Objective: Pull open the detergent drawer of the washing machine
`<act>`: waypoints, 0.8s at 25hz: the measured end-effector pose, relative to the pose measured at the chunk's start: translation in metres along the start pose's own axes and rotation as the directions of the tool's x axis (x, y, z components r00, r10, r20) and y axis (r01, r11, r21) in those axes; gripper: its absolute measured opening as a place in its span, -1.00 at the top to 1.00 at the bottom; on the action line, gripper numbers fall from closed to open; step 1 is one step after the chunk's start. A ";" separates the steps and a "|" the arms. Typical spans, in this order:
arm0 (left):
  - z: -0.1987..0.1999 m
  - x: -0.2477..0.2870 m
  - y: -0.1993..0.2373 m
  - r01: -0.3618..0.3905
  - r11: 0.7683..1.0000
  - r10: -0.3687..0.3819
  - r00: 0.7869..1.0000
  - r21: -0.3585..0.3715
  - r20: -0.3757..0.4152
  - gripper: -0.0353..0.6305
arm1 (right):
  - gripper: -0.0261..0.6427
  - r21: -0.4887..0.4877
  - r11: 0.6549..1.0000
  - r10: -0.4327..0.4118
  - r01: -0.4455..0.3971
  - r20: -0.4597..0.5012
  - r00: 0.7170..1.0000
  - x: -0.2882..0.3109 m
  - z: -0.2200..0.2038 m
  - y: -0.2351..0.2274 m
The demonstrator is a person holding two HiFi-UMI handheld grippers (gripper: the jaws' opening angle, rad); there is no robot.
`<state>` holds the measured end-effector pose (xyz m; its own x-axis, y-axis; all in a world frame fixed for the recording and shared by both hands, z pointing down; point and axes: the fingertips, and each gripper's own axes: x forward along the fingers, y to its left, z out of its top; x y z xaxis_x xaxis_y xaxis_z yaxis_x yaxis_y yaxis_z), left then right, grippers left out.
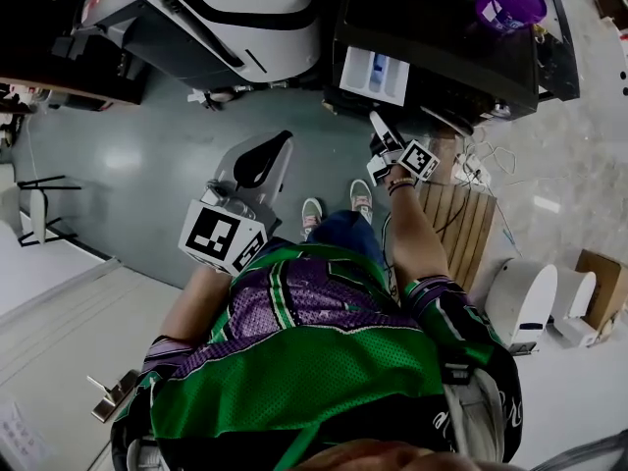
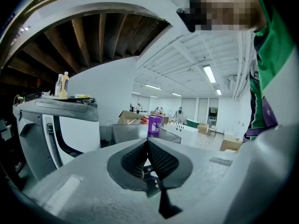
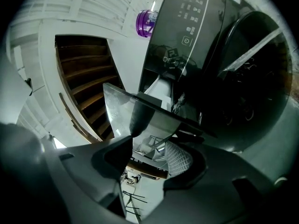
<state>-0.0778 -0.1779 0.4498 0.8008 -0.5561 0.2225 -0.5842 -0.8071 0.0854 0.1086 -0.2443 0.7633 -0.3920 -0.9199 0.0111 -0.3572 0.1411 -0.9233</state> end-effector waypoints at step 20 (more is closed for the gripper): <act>-0.001 -0.024 -0.009 0.088 0.996 -0.088 0.996 0.032 0.018 0.85 | 0.38 -0.041 0.998 -0.046 0.045 -0.021 0.999 -0.034 -0.039 0.016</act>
<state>-0.0919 -0.1566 0.4442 0.8514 -0.4864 0.1962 -0.5073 -0.8586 0.0731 0.0830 -0.1966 0.7632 -0.3931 -0.9175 0.0612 -0.4089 0.1148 -0.9053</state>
